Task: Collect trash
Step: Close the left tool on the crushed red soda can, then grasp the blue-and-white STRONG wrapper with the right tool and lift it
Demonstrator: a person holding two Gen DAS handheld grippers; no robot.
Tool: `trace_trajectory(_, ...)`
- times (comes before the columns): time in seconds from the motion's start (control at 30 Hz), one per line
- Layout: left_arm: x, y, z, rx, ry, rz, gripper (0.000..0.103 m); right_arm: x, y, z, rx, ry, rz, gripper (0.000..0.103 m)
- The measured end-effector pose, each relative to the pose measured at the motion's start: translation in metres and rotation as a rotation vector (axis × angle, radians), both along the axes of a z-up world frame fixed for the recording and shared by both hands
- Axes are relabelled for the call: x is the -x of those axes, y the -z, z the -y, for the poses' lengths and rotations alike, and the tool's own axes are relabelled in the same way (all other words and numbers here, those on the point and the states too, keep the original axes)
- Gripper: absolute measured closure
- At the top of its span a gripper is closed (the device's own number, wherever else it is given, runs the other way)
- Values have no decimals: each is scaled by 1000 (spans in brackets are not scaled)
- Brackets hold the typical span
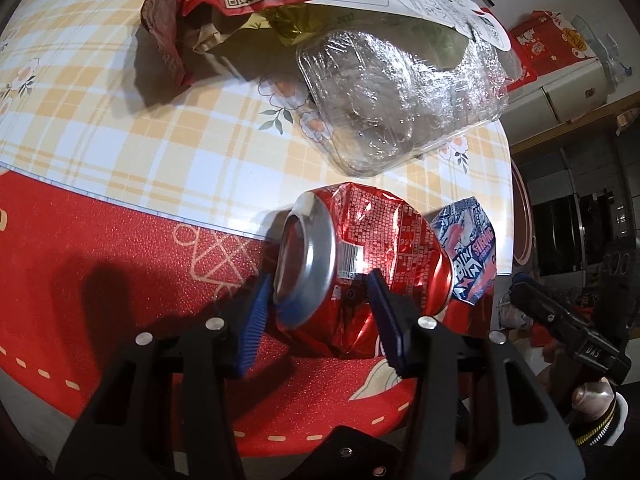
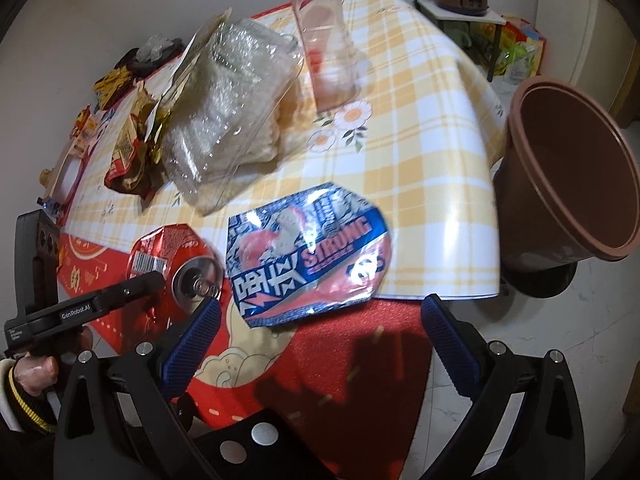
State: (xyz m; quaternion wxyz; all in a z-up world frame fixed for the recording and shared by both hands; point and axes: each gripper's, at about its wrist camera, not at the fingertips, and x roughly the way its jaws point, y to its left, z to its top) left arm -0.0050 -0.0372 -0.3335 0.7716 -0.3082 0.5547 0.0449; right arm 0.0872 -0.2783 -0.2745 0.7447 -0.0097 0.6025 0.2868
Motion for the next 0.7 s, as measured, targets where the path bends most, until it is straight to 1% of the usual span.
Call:
trace_trajectory(0.17,2,-1,0,1,11,-5,53,-2,10,-2,-20,5,-63,5)
trace_trajectory(0.37,3,0,-3,11,17,-8,54,-3,12,-8,-20,-1,-80,5)
trace_trajectory(0.5,4,-2,-5,13,22,-2,61,-2,12,-10,-32,-7,-86,5)
trace_trajectory(0.6,4,-7,-4,-3,35,13,65,-3,13,-9,-39,1,-92,5)
trace_trajectory(0.7,5,-13,-2,-27,53,26,65,-3,14,-11,-46,6,-97,5)
